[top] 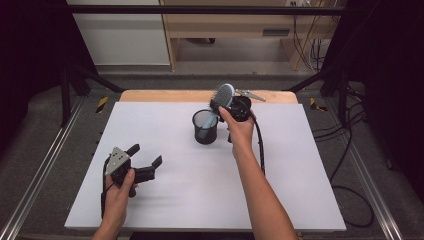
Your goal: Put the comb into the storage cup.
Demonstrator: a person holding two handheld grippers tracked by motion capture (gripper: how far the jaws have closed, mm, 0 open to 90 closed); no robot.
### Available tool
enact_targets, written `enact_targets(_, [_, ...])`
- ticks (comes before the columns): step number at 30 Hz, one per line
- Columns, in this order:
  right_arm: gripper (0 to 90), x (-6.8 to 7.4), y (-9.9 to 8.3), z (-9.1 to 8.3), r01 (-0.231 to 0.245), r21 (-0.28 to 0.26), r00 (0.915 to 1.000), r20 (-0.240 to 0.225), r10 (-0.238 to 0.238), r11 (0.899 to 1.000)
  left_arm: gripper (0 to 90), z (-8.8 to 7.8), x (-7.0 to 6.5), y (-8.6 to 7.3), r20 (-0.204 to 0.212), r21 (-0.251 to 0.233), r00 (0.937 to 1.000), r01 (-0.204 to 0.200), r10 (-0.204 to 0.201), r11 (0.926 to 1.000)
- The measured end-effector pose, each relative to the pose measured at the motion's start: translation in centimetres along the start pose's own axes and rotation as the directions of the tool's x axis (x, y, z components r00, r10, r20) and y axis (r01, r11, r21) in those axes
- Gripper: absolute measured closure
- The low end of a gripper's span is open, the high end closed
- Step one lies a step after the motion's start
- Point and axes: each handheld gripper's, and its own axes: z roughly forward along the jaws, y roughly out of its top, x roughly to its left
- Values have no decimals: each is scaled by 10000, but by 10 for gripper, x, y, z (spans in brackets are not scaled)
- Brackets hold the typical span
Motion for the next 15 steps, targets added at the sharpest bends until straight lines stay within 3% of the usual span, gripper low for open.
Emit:
enact_targets(5, [51, 1, 2, -3, 50, -61, 10000, 82, -50, 10000, 25, 0, 0, 0, 3, 0, 10000, -2, 2, 10000])
enact_targets(15, [40, 4, 8, -16, 429, -112, 9990, -116, -430, 9990, 25, 1, -2, 0, 42, 3, 10000, 8, -8, 10000])
